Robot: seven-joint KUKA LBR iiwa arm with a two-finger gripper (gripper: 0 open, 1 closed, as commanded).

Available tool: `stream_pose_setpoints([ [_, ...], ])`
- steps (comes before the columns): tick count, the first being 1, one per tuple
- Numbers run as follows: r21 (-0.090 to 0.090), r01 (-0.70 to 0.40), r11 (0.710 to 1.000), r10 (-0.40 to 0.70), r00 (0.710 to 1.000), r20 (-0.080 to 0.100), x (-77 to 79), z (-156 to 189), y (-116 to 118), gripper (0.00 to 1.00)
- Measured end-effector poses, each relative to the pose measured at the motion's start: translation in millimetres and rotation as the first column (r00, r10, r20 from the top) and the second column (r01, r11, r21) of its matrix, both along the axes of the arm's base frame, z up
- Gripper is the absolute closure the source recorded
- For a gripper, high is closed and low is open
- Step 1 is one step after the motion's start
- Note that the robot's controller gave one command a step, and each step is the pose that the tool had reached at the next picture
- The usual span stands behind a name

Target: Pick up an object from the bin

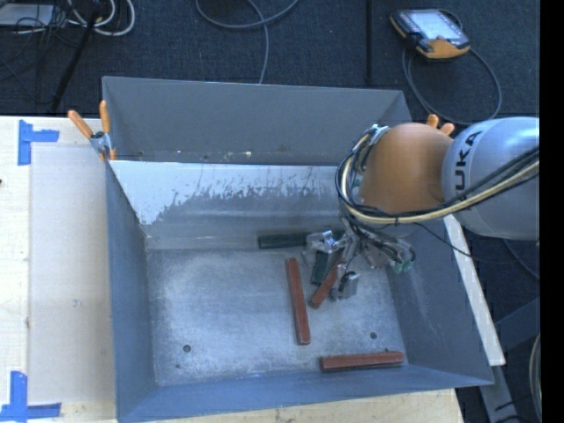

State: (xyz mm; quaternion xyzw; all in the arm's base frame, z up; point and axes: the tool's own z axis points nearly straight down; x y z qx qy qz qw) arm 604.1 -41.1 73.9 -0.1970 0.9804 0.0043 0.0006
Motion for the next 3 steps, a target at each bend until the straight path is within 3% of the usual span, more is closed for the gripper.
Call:
stream_pose_setpoints([
  [1, -0.007, -0.044, 0.999, 0.045, 0.999, 0.002, -0.9, 115, 1, 1.0],
  [2, -0.007, -0.043, 0.999, 0.043, 0.999, 0.001, -1.0, 115, 1, 1.0],
  [3, -0.007, -0.051, 0.999, 0.051, 0.999, 0.002, 7.5, 142, 6, 1.0],
])
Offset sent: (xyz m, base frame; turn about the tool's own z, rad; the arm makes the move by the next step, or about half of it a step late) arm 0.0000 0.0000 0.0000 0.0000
